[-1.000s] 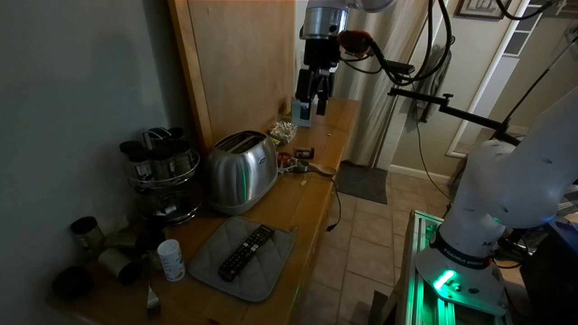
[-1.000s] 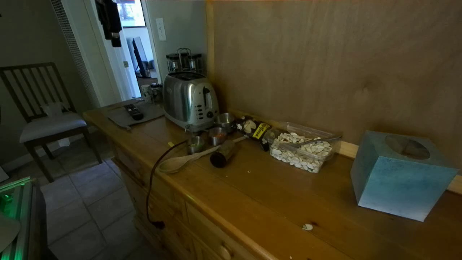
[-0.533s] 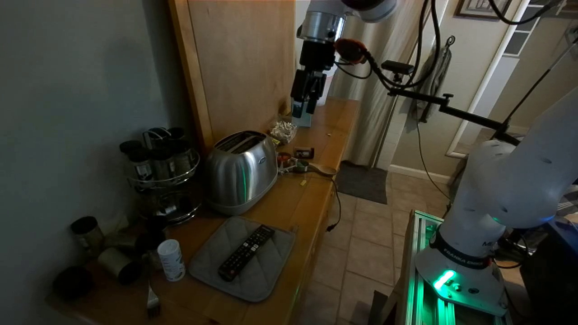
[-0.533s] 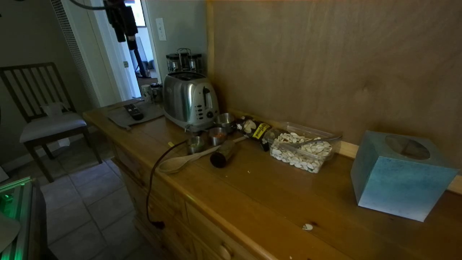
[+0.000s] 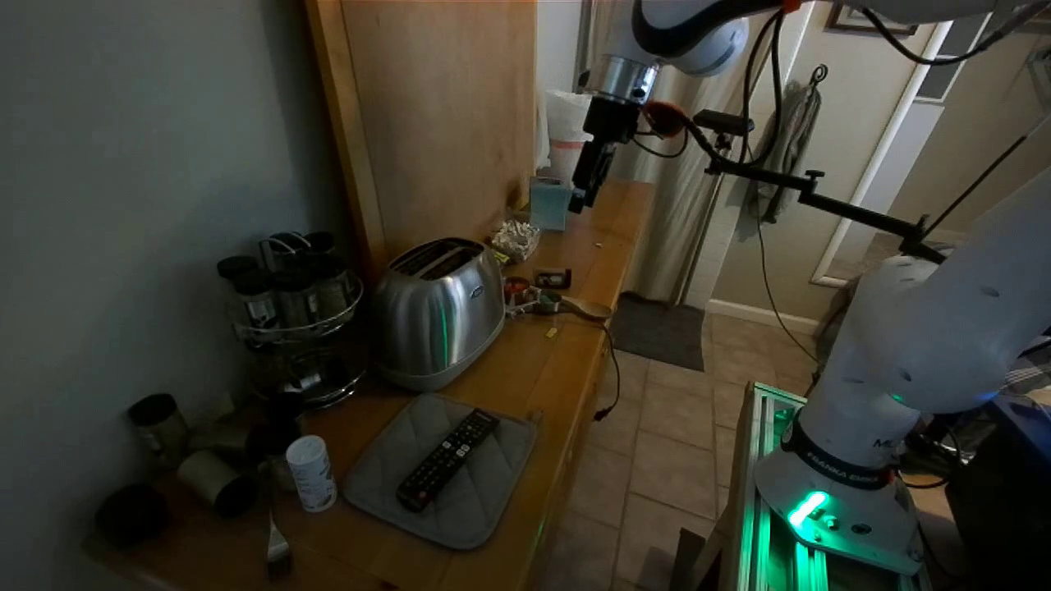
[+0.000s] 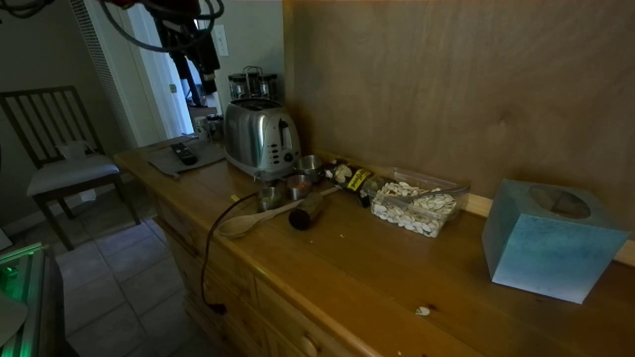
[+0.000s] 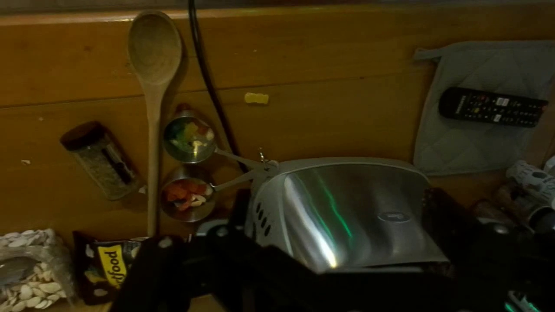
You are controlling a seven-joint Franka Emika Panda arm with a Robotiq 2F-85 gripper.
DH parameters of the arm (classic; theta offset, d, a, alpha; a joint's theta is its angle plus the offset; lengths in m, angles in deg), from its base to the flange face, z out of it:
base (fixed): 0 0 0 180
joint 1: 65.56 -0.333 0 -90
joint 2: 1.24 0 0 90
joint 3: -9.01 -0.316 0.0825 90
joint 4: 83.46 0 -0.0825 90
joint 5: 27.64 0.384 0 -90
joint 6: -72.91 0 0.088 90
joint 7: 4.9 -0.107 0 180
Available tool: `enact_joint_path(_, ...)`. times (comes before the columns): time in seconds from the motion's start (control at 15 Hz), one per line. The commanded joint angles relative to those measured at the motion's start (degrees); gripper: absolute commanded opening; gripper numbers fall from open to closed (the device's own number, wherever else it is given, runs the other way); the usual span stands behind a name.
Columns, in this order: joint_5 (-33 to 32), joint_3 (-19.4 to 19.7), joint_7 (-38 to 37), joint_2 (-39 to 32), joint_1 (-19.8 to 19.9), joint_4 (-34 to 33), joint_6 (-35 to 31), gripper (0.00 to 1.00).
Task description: Place the jar upright.
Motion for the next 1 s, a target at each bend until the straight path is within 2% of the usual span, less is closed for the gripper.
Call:
enact_joint_path(0.0, 0.7, 3.6, 7.2, 1.3, 1.4, 5.4, -7.0, 1.00)
enact_joint_path(0.4, 8.9, 11.2, 16.4, -1.8, 0.6, 13.5, -25.9, 1.00)
enact_joint_path(0.47, 5.4, 8.8, 12.6, -0.9, 1.5, 11.0, -20.6, 1.00)
enact_joint_path(0.93, 5.6, 8.7, 13.0, -1.2, 1.6, 11.3, -21.5, 1.00)
